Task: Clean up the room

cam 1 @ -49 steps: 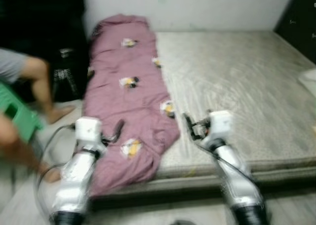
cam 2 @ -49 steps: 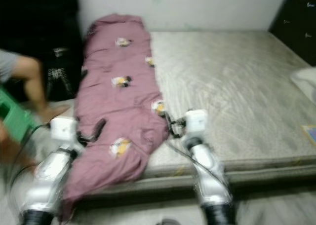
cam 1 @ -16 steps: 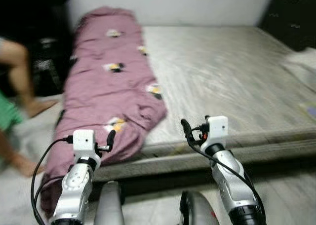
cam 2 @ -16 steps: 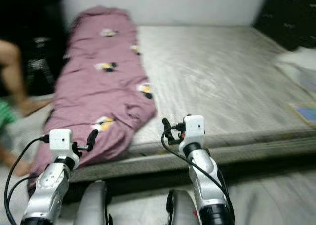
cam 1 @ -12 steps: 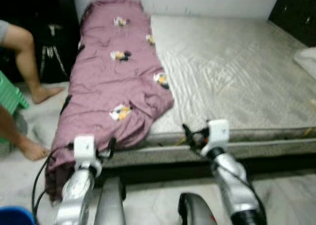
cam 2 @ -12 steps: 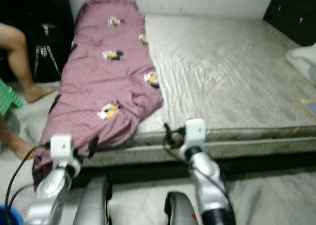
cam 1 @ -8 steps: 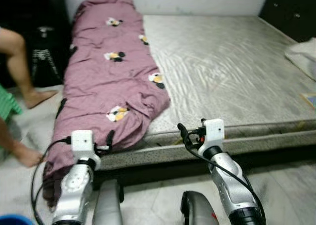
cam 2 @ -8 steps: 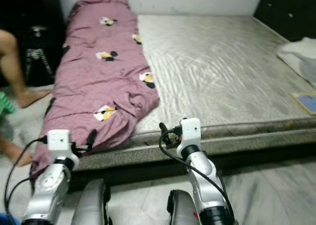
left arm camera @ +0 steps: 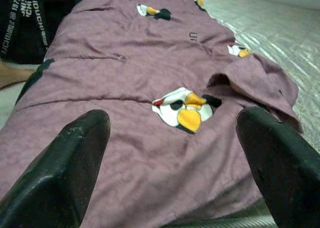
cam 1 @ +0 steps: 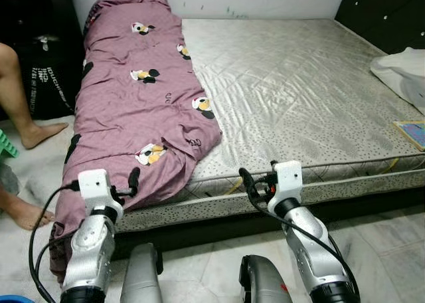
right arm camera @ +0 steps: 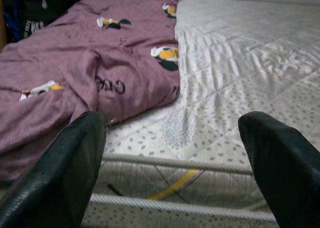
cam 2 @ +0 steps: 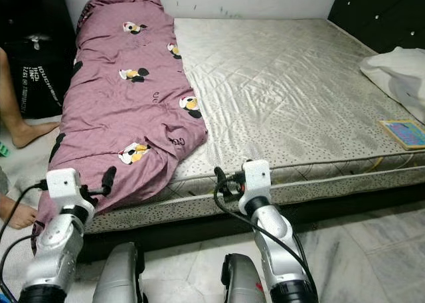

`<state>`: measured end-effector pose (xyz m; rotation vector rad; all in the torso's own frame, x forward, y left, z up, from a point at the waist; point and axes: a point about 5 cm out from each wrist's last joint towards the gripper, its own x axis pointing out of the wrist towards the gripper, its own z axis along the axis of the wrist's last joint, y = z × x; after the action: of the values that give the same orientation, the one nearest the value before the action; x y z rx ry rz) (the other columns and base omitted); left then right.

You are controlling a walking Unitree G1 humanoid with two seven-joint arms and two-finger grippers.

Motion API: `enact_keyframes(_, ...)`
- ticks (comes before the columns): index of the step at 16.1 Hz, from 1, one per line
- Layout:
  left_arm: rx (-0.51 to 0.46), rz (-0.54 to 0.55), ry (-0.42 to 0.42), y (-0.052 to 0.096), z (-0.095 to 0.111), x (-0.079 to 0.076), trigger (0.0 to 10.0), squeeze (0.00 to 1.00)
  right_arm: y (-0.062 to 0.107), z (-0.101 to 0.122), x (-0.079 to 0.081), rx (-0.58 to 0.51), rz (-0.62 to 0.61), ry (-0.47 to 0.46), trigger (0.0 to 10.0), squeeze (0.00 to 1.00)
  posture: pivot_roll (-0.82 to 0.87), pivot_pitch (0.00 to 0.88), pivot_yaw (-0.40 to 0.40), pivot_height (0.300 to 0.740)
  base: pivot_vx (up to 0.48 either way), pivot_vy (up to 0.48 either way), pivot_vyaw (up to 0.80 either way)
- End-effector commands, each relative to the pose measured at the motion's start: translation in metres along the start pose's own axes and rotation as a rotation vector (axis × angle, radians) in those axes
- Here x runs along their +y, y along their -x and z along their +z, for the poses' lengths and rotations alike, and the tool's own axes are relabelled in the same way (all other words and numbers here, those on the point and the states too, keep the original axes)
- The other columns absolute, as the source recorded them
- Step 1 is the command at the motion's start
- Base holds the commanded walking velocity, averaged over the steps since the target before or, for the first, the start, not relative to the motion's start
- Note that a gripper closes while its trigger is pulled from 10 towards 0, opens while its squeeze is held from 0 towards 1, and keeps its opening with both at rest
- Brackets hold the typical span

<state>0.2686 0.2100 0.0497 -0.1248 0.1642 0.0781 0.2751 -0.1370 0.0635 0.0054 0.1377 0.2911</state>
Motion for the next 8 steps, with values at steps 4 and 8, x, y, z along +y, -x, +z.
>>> enact_keyframes(4,0.0,-0.002,0.011,-0.0023,-0.0009,-0.0011,10.0,0.0,-0.0024,0.0095,-0.0035,-0.023,-0.006,0.019,10.0,0.0,-0.07,0.0,-0.061,0.609,0.34,0.0,0.0)
enact_keyframes(8,0.001,-0.007,0.019,-0.0022,-0.0027,-0.0018,10.0,0.0,-0.001,0.0088,-0.0039,-0.02,-0.004,0.024,10.0,0.0,-0.06,0.0,-0.062,0.609,0.353,0.0,0.0)
